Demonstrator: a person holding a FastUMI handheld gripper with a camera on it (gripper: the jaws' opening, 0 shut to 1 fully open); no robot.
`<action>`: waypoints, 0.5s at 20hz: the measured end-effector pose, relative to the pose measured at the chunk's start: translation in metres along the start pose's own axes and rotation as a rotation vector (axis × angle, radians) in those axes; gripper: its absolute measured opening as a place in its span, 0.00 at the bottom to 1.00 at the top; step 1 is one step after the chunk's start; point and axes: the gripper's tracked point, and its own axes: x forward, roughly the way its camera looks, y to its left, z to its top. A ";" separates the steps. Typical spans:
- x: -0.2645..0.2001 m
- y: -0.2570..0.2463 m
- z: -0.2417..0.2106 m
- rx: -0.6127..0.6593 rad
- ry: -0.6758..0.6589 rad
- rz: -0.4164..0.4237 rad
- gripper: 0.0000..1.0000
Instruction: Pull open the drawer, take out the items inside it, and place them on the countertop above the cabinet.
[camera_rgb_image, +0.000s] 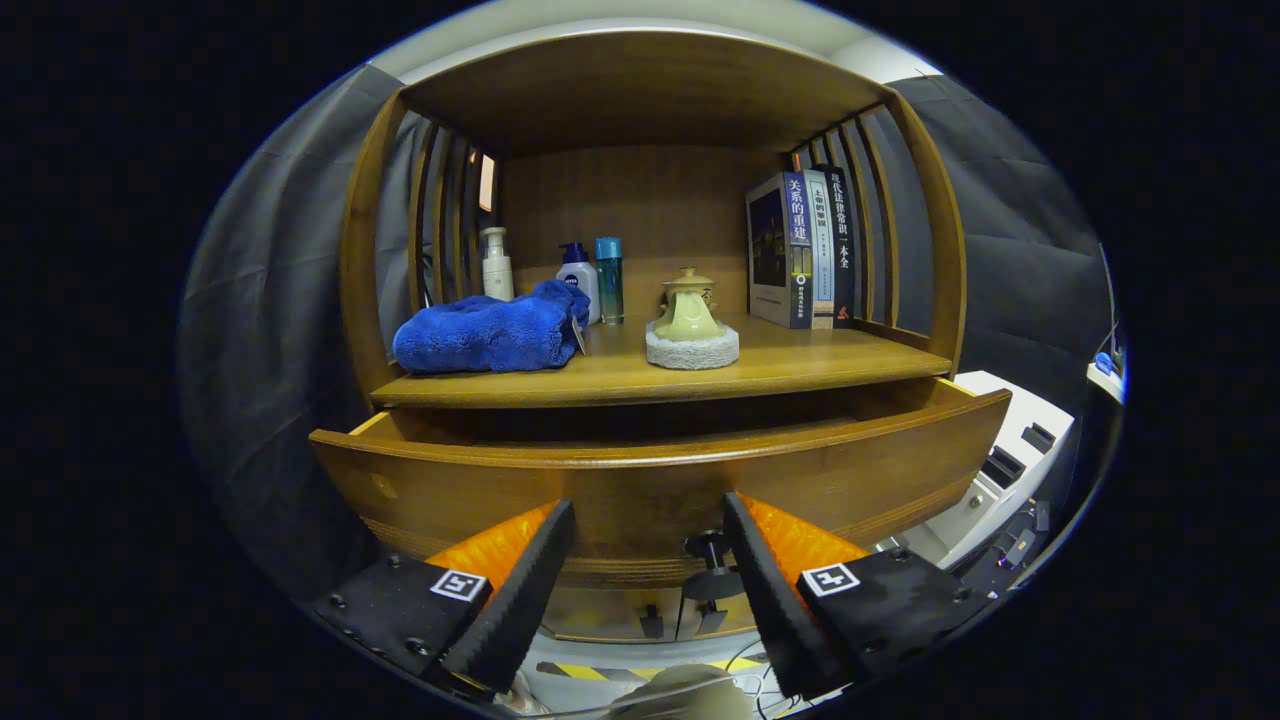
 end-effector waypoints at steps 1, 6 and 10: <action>0.005 0.000 0.002 -0.002 0.002 0.000 0.99; 0.029 -0.001 0.009 -0.004 0.003 0.001 0.99; 0.041 -0.001 0.012 -0.005 0.005 0.001 0.99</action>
